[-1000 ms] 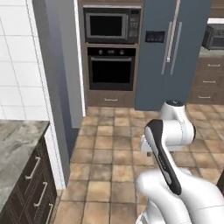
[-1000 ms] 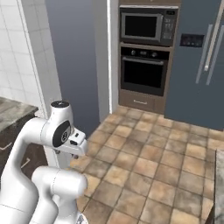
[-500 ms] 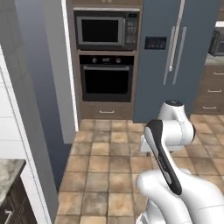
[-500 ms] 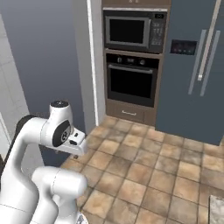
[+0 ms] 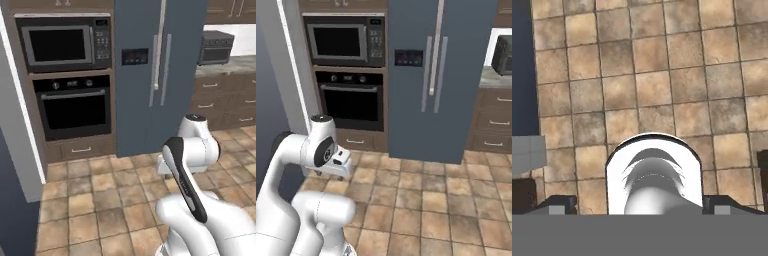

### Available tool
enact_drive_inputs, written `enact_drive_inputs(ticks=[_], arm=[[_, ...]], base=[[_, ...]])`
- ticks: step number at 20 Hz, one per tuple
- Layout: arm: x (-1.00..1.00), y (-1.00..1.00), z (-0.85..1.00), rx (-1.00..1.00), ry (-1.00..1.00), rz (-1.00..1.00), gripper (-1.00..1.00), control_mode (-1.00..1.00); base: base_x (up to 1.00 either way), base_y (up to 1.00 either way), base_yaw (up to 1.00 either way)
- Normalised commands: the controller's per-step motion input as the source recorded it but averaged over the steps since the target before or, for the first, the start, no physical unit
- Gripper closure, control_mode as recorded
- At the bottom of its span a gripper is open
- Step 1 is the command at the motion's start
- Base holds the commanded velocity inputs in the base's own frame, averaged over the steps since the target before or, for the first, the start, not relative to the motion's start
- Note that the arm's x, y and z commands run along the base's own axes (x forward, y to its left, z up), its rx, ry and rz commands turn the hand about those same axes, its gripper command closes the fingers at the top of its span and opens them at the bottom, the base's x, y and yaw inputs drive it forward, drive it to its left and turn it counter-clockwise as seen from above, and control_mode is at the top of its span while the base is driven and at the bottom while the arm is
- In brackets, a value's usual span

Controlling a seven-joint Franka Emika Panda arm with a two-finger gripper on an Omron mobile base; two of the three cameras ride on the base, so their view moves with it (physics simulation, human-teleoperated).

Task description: Four empty soda cans are scattered around the kitchen. Gather all the cans and cluster them next to the stove for recycling.

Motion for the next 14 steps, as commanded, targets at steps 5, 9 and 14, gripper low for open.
enact_drive_inputs(ticks=[5, 9, 14], arm=[[0.00, 0.00, 0.00, 0.00, 0.00, 0.00, -1.00, 1.00], [0.00, 0.00, 0.00, 0.00, 0.00, 0.00, -1.00, 1.00], [0.00, 0.00, 0.00, 0.00, 0.00, 0.00, -1.00, 1.00]], base=[[0.84, 0.11, -0.68], [0.59, 0.09, -0.74], [0.59, 0.09, -0.75]])
